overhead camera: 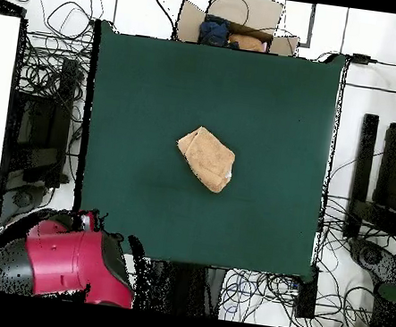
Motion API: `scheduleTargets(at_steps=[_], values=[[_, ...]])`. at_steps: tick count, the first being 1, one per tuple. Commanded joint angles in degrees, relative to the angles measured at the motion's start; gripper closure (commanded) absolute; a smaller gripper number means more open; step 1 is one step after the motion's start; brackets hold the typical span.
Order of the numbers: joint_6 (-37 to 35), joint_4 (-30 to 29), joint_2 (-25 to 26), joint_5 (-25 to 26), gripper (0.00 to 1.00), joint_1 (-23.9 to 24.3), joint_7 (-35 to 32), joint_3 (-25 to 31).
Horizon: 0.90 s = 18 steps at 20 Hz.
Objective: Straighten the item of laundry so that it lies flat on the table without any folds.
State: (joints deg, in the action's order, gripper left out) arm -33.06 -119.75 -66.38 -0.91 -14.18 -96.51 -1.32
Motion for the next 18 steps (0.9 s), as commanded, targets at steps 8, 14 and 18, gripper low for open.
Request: scheduleTargets(at_steps=[8,14,18], values=[[3.8,-9.0,-0.3,-2.6,0.00,11.4,-2.9,0.4],[5.9,-13.9,-3.3,-2.4,0.00,20.2,4.2,4.9],[7.9,-15.2,-3.0,-1.0,0.00,22.8,3.6,7.4]])
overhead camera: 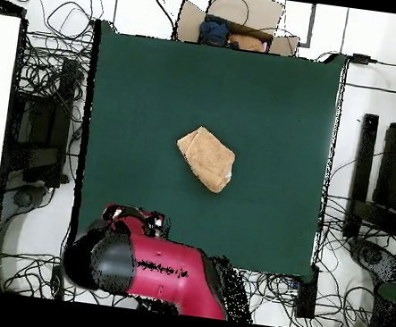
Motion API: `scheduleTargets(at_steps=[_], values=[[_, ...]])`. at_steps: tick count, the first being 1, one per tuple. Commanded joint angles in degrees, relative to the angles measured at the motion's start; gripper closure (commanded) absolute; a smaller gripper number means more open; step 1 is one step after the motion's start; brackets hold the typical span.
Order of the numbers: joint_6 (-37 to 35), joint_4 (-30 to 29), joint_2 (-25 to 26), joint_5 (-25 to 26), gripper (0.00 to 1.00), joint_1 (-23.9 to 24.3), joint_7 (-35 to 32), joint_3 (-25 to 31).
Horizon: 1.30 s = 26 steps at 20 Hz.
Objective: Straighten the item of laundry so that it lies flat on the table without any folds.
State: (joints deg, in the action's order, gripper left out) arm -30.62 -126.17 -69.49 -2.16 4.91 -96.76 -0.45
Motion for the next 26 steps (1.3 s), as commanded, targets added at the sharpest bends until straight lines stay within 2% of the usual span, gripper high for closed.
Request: scheduleTargets(at_steps=[1,22,24,26], values=[[5.8,-9.1,0.1,0.5,0.00,4.2,3.7,7.0],[7.6,-9.4,1.2,4.6,0.00,6.1,0.0,9.5],[9.5,-10.0,2.4,5.1,0.00,6.5,-0.5,9.9],[13.8,-10.3,5.7,6.6,0.00,6.6,-1.9,9.9]])
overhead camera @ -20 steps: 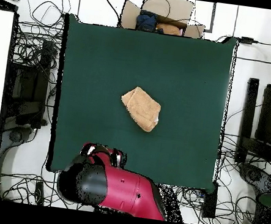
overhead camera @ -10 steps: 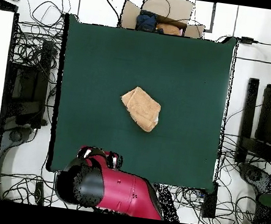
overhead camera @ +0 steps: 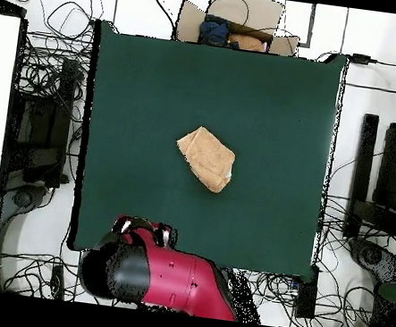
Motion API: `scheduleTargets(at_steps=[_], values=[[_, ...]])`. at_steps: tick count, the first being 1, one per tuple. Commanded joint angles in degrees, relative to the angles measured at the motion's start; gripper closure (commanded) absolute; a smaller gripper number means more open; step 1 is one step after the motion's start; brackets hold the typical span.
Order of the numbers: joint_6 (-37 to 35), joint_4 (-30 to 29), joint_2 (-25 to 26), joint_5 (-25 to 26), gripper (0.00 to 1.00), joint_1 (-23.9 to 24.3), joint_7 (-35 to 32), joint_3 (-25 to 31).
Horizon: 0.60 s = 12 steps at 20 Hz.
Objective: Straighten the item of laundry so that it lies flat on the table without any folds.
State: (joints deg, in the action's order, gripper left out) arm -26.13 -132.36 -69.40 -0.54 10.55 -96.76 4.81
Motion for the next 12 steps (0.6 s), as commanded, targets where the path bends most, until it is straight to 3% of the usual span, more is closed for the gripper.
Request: scheduleTargets(at_steps=[1,5,12], values=[[11.9,-4.2,7.5,6.1,0.00,0.7,-2.8,4.3],[18.7,-3.9,12.6,8.7,0.00,-0.4,-5.5,2.9],[21.9,-3.7,14.4,10.2,0.00,-2.2,-7.8,1.1]])
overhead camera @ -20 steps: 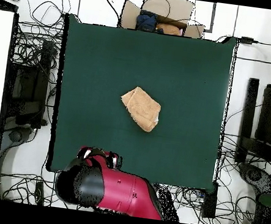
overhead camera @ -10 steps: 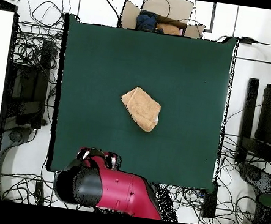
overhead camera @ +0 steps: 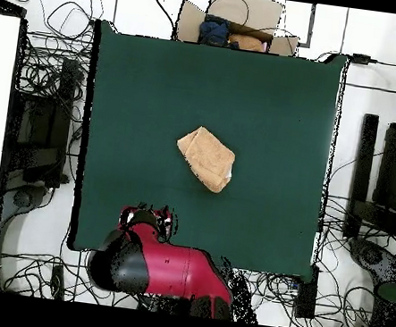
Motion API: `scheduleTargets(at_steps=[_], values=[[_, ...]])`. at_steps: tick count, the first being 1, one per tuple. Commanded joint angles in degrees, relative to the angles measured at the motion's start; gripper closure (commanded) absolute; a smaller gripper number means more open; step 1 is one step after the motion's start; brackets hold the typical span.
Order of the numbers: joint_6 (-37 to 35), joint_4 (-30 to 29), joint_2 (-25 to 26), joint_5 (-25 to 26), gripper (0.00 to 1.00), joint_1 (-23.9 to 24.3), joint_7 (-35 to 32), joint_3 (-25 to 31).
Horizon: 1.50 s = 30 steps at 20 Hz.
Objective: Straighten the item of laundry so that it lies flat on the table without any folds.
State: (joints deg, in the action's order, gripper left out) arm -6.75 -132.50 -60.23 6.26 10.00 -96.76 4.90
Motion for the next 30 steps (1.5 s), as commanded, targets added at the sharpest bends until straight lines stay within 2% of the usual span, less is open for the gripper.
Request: scheduleTargets(at_steps=[1,6,14,30], values=[[3.2,-3.7,5.5,3.5,0.00,-1.9,-8.0,0.8],[8.7,-3.5,9.7,4.4,0.00,-2.6,-9.0,-0.4],[13.8,-3.1,13.3,6.1,0.00,-2.7,-9.7,-1.6],[16.8,-3.1,15.4,6.0,0.00,-3.8,-9.9,-2.9]])
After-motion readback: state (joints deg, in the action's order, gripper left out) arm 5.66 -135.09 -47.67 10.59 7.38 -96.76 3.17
